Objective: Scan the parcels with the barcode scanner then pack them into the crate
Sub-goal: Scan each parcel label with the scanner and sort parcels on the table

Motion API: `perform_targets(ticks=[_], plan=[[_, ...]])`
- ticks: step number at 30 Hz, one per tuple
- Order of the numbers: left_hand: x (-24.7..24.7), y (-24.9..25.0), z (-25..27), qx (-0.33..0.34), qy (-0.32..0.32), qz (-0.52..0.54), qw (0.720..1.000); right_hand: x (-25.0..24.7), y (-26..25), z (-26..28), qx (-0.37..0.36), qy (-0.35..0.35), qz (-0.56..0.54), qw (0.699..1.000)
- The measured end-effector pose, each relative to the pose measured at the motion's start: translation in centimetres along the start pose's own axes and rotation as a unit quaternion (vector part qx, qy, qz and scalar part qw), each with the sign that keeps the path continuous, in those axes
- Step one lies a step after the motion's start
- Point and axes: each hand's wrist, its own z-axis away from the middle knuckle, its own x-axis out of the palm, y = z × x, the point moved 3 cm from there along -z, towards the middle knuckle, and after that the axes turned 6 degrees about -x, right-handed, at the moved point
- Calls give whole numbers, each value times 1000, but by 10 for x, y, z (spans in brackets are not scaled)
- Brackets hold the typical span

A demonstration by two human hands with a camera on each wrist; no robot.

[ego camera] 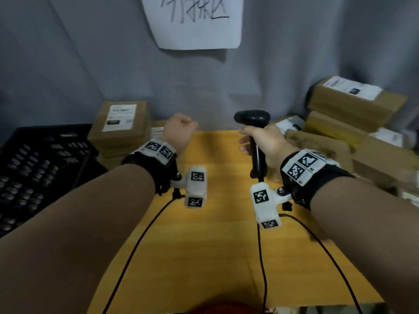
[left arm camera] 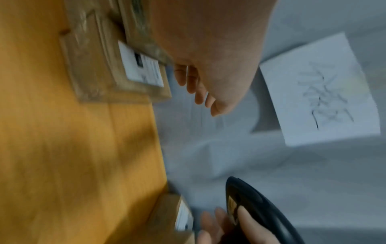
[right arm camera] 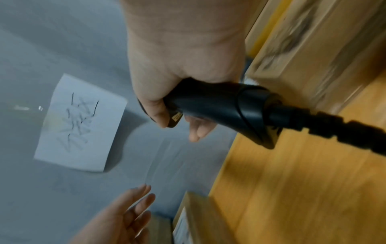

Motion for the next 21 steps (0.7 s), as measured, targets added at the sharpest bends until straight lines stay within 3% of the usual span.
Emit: perform_targets(ticks=[6,12,17,21], plan=[[109,58,50,8,-110,3,994,-138,4,23,4,88,16,996],[187,101,77,-12,-162,-4,987,-241,12,25,55,126,-14,990],[228,117,76,-60,-197,-63,977,-275,36,-5,102,132,0,986],[251,129,70,-95,-210,-79,970,-272,52,-27,120,102,23,987]])
